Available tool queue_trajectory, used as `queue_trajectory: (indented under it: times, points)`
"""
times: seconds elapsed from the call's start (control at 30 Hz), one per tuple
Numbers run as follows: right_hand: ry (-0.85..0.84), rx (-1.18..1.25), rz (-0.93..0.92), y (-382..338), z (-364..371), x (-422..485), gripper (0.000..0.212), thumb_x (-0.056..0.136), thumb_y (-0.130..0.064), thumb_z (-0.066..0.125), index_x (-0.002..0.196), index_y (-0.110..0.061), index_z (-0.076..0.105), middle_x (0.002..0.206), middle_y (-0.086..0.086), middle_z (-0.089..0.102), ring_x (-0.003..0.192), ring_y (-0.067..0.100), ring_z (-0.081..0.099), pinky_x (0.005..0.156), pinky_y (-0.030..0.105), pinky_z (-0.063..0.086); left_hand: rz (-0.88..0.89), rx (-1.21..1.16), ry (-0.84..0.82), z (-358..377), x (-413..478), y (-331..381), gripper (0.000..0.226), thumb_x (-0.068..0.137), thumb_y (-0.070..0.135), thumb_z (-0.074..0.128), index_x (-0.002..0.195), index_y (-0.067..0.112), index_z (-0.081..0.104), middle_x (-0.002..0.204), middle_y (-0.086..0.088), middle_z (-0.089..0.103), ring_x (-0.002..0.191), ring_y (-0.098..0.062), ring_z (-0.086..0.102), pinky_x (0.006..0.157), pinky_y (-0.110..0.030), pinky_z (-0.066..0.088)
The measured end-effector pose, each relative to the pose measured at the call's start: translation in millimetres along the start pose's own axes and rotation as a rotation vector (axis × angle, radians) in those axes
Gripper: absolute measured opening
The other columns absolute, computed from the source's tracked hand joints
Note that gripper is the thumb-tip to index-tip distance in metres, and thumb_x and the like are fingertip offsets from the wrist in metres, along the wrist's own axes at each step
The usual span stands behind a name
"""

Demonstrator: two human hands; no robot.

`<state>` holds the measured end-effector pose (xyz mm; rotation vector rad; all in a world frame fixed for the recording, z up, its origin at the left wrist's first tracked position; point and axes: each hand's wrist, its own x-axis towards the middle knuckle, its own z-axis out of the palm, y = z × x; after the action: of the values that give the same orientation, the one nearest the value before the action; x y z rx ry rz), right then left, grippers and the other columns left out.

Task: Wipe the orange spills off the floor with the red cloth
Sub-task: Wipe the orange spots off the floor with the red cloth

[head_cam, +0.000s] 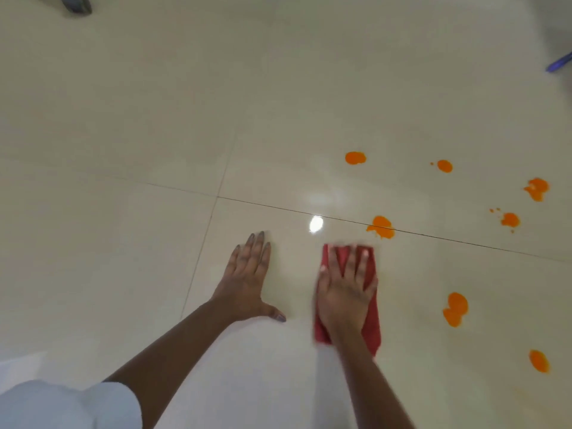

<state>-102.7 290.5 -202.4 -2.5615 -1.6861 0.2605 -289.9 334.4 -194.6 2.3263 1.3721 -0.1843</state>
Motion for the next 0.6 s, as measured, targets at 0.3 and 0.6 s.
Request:
queue_trajectory:
  times: [0.3,0.6]
  points:
    - [0.027,0.017,-0.008,-5,-26,-58,0.051,0.072,-0.048,0.05,0.102,-0.008,0.062,0.103,0.015,0.064,0.089,0.035,0.06,0.074,0.044,0.05,-0.025,0.035,-0.122,-10,5,11,0.147,0.028,0.101,0.012,0.136,0.009,-0.029,0.141,-0.01,-0.039,0.131,-0.022,-0.036,0.106,-0.042,-0.021]
    - [-0.118,0.43,-0.197,-47,-31,-56,0.022,0.069,-0.021,0.044,0.069,-0.009,0.063,0.073,0.008,0.06,0.068,0.025,0.057,0.061,0.029,0.048,0.069,0.046,-0.191,-18,-13,-10,0.146,0.033,0.099,0.028,0.138,0.013,-0.026,0.143,-0.005,-0.038,0.128,-0.014,-0.041,0.111,-0.042,-0.017]
